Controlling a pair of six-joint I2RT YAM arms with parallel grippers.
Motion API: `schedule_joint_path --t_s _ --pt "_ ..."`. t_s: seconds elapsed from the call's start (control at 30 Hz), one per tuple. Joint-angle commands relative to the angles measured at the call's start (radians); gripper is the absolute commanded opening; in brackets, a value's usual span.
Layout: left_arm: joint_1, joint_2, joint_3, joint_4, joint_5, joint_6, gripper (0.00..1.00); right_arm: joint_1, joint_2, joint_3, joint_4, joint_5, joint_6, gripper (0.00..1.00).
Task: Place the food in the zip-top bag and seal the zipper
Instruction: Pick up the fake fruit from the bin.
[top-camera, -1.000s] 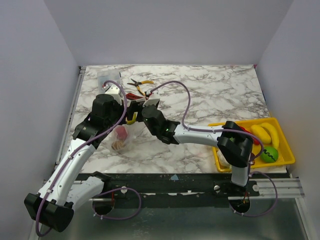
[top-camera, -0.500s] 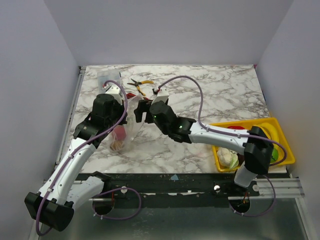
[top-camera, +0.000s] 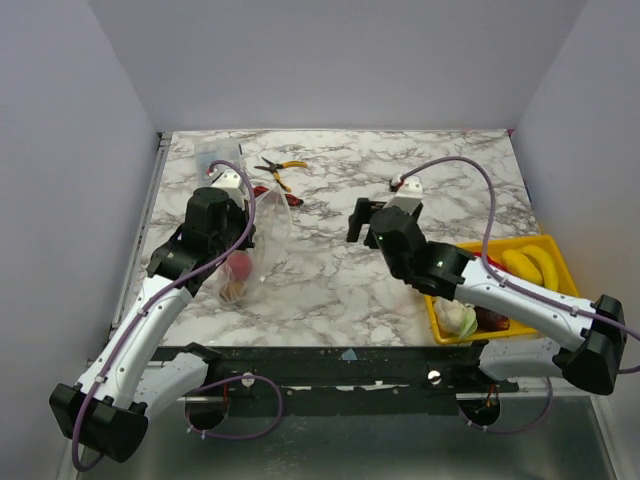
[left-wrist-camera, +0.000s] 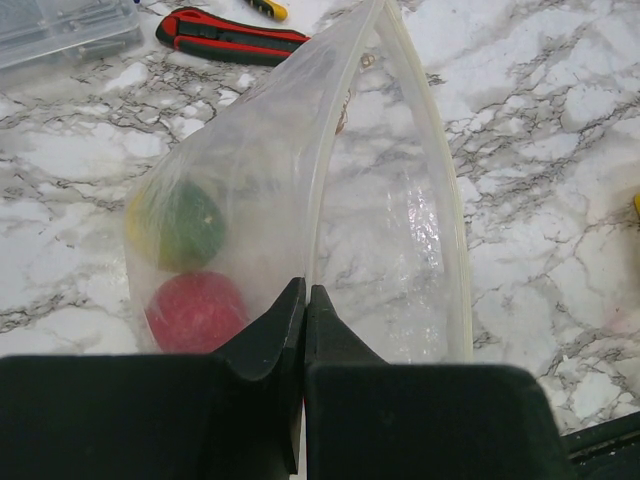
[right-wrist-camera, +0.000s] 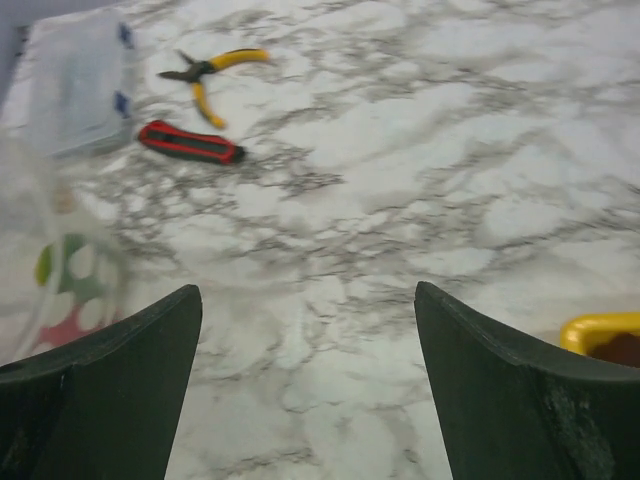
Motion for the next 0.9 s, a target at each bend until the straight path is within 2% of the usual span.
schedule_joint_path --t_s 0.0,0.13,0.3,0.53,0.67,0.87 --pt "0.003 -0.006 0.007 -0.001 0.024 -0.007 0.00 -0.176 -0.100 -0.091 -0.179 0.063 0.096 0.89" --pt "0.004 0.001 0.009 -0.004 0.021 -0.007 0.00 -0.388 -0.184 -0.159 -0.268 -0.005 0.178 0.90" --pt "0.004 0.005 0.006 0.000 0.020 -0.007 0.00 -0.700 -0.217 -0.246 -0.315 -0.188 0.231 0.91" --pt "0.004 0.013 0.007 -0.002 0.017 -0.007 0.00 -1.002 -0.194 -0.356 -0.310 -0.373 0.267 0.92" --pt "0.004 0.011 0.007 -0.002 0.024 -0.007 0.00 -1.091 -0.164 -0.389 -0.269 -0.397 0.258 0.91" --pt "0.004 0.015 0.010 -0.006 0.021 -0.007 0.00 -1.119 -0.117 -0.412 -0.217 -0.407 0.270 0.92"
